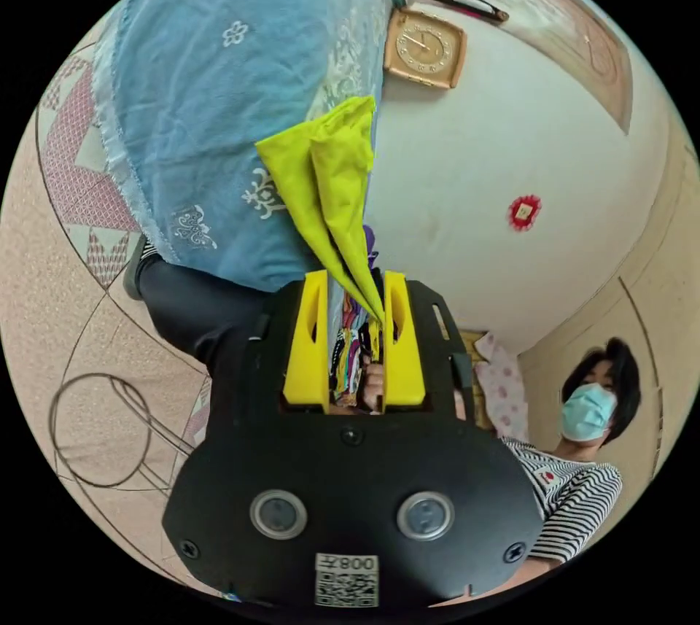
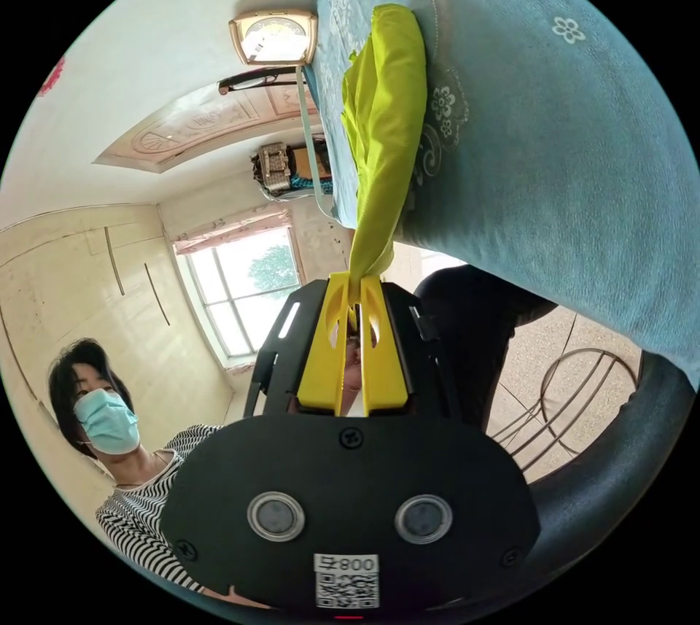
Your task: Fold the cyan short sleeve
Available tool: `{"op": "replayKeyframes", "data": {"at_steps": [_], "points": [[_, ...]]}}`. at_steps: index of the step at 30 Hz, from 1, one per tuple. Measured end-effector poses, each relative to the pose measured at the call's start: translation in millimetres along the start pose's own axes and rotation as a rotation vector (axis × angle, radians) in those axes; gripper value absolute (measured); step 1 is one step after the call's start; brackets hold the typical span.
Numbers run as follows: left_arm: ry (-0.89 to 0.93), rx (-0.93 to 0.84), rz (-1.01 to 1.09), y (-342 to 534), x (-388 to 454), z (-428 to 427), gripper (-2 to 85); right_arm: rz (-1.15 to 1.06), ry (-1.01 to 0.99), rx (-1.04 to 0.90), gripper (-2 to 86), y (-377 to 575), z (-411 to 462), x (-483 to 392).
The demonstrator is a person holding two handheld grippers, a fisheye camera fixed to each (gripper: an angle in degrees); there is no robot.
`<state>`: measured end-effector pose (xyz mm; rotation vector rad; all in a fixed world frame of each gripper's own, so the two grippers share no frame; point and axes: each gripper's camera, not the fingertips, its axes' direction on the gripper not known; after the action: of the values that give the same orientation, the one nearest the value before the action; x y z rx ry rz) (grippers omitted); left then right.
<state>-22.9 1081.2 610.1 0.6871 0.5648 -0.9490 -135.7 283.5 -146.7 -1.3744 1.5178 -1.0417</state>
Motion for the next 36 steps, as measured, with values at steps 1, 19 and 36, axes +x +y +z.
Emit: {"op": "replayKeyframes", "data": {"at_steps": [1, 19, 36], "points": [[0.041, 0.039, -0.033, -2, -14, -9, 13.0, -0.004, 0.004, -0.001, 2.0, -2, -2, -3], [0.038, 0.205, -0.053, -40, -42, -90, 2.9, -0.025, 0.011, 0.022, 2.0, -14, -54, 0], [0.054, 0.076, 0.098, -18, 46, -105, 1.5, -0.1, 0.062, 0.072, 1.9, 36, -161, 39]]}}
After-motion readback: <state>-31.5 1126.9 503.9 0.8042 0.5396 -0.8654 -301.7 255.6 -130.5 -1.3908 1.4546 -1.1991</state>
